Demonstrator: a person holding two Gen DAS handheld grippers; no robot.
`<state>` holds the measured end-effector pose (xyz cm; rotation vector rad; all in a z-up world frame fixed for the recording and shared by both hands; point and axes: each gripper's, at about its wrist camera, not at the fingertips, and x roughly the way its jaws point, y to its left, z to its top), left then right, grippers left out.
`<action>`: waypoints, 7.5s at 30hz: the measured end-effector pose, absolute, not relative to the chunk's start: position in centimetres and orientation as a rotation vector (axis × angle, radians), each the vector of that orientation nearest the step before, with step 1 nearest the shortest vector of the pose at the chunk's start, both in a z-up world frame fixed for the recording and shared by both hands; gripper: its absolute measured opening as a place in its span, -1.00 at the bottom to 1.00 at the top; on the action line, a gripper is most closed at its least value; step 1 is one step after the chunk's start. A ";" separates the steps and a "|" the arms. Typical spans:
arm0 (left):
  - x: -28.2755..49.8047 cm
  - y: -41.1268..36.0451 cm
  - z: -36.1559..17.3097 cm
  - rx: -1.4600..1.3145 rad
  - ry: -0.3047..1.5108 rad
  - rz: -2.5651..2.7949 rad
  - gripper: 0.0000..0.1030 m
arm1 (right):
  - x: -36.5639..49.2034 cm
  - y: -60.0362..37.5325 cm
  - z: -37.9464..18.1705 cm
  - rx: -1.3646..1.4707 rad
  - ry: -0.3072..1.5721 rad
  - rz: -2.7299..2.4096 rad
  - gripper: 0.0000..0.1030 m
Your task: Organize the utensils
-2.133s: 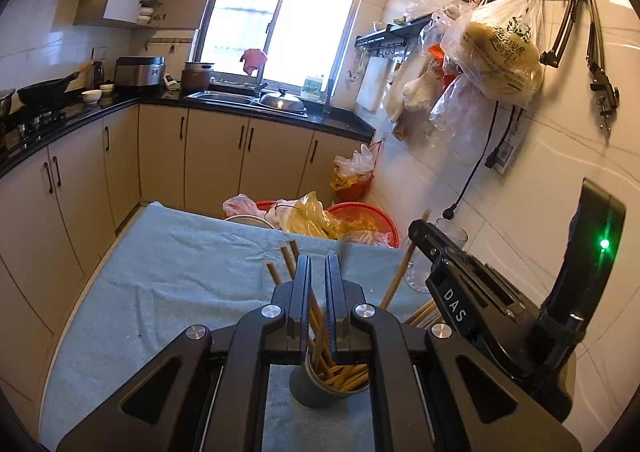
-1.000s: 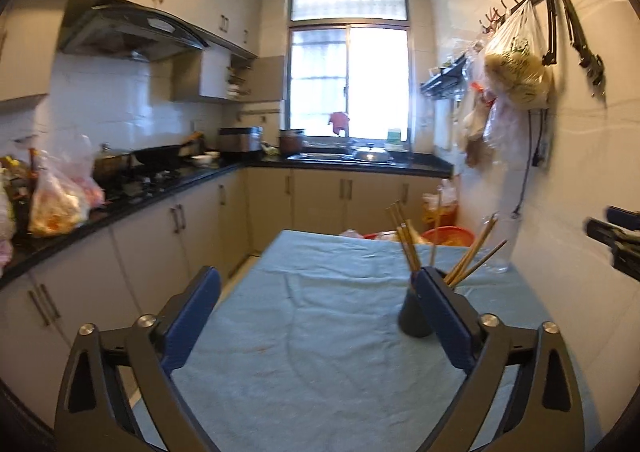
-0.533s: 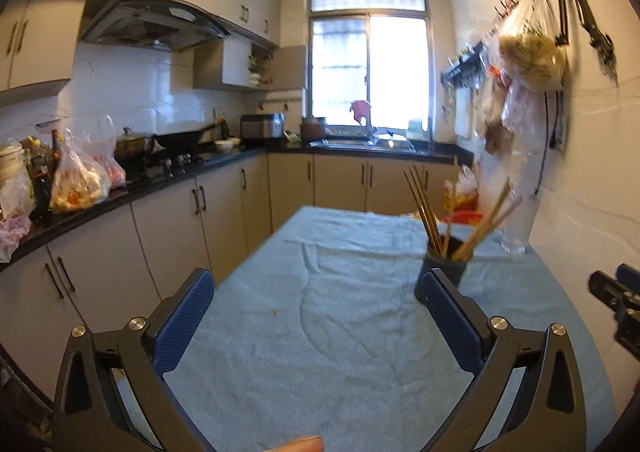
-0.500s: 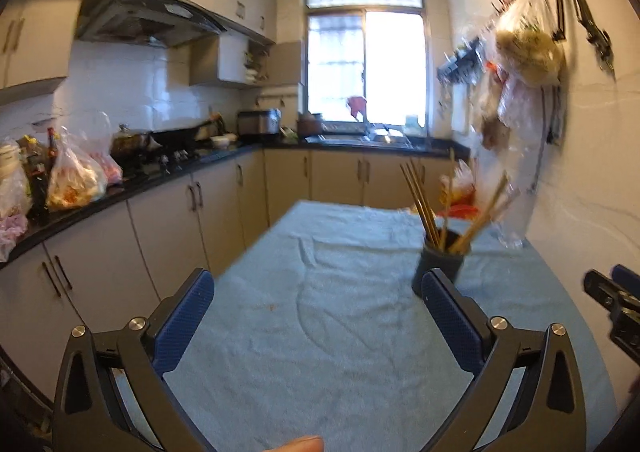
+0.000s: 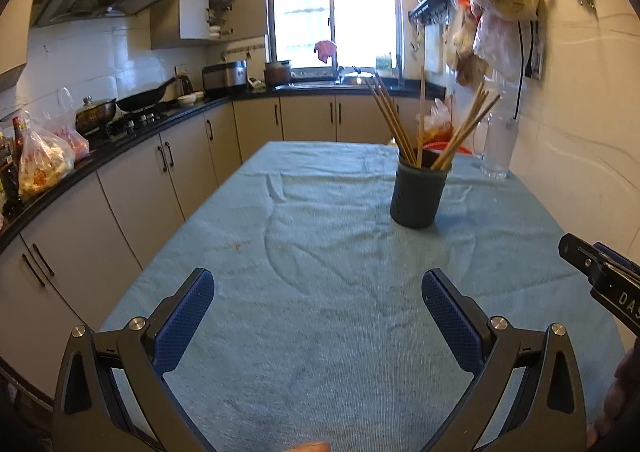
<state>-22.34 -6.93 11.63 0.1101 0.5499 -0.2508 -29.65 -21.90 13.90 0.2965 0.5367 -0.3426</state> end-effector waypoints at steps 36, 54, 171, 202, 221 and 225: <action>-21.0 -8.2 9.5 0.124 0.689 -0.297 1.00 | -28.9 -21.8 12.1 0.294 0.592 -0.384 0.40; -20.5 -8.7 8.8 0.132 0.727 -0.301 1.00 | -28.9 -21.6 12.2 0.275 0.595 -0.384 0.40; -23.2 -7.5 10.8 0.102 0.615 -0.292 1.00 | -32.2 -19.9 14.9 0.204 0.397 -0.437 0.52; -22.3 -8.3 9.7 0.124 0.647 -0.296 1.00 | -31.5 -20.1 14.0 0.211 0.438 -0.431 0.54; -21.8 -8.6 9.2 0.133 0.666 -0.300 1.00 | -31.0 -20.6 13.4 0.211 0.454 -0.420 0.57; -21.7 -8.7 9.2 0.132 0.669 -0.299 1.00 | -31.0 -20.6 13.3 0.215 0.458 -0.422 0.58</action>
